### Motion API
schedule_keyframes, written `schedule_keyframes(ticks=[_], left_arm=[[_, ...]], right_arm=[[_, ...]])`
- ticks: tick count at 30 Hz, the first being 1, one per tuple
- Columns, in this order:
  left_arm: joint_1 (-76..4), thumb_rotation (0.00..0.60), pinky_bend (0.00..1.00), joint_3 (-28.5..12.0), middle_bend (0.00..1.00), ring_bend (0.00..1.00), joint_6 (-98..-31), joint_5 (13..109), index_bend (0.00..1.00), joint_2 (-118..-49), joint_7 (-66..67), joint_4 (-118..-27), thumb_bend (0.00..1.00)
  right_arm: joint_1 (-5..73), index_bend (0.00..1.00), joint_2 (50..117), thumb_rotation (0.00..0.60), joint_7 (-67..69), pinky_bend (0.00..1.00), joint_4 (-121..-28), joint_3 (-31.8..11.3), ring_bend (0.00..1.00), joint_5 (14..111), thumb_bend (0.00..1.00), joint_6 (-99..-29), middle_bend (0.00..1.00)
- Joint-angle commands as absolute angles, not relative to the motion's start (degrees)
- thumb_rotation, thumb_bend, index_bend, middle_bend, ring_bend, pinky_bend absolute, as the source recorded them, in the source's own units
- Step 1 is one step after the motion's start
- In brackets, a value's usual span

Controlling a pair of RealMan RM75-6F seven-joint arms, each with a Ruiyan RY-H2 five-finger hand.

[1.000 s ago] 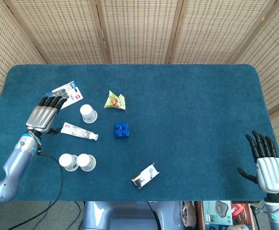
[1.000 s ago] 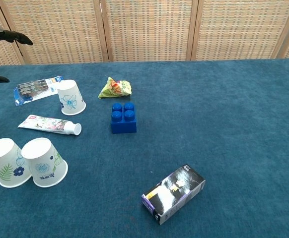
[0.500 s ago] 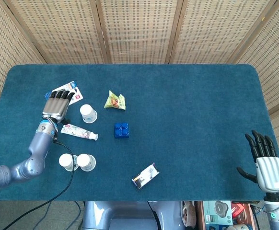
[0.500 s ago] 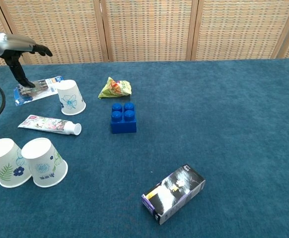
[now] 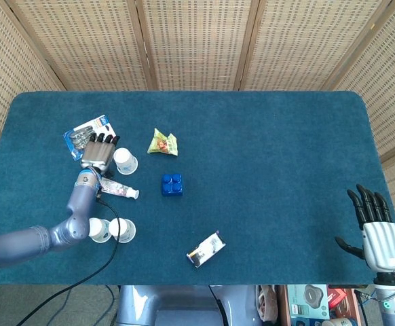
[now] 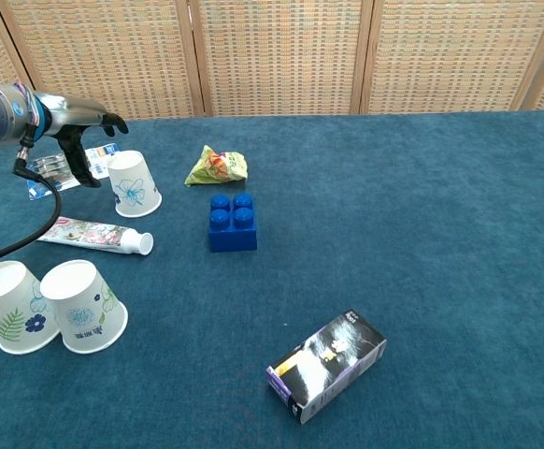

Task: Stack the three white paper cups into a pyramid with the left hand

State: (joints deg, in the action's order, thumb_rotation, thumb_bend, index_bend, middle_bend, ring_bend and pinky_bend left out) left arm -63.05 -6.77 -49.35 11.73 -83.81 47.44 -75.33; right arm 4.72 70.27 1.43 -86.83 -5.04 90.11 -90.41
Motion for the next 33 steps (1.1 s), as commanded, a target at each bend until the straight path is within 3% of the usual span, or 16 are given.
schedule_keyframes(ticks=[1,17,25,33], left_arm=[[-63.8,0.600,0.00,-7.3,0.11,0.00,-49.3,11.1,0.09,-85.1,47.8,-73.8,0.29],[-63.6,0.600,0.00,-8.2,0.18,0.00,-49.6,12.4,0.27,-88.6,47.2,-70.5,0.30],[-63.0,0.600,0.00,-8.0,0.19,0.00,-49.5,12.7,0.29,-89.5,47.4,-69.3,0.30],[-61.9,0.600,0.00,-9.0,0.21,0.00,-50.5,16.2,0.43,-90.6,44.7,-69.1,0.31]], right_arm=[[4.7,0.00,70.2,0.600,1.9,0.00,-86.7,-5.1,0.00,90.0,0.10,-90.5,0.00],[4.6,0.00,70.2,0.600,3.2,0.00,-86.2,-5.4,0.00,89.8,0.10,-90.9,0.00],[4.5,0.00,70.1,0.600,3.9,0.00,-86.1,-5.5,0.00,89.8,0.10,-91.4,0.00],[4.5,0.00,70.1,0.600,3.7,0.00,-86.2,-5.4,0.00,90.1,0.10,-91.3,0.00]])
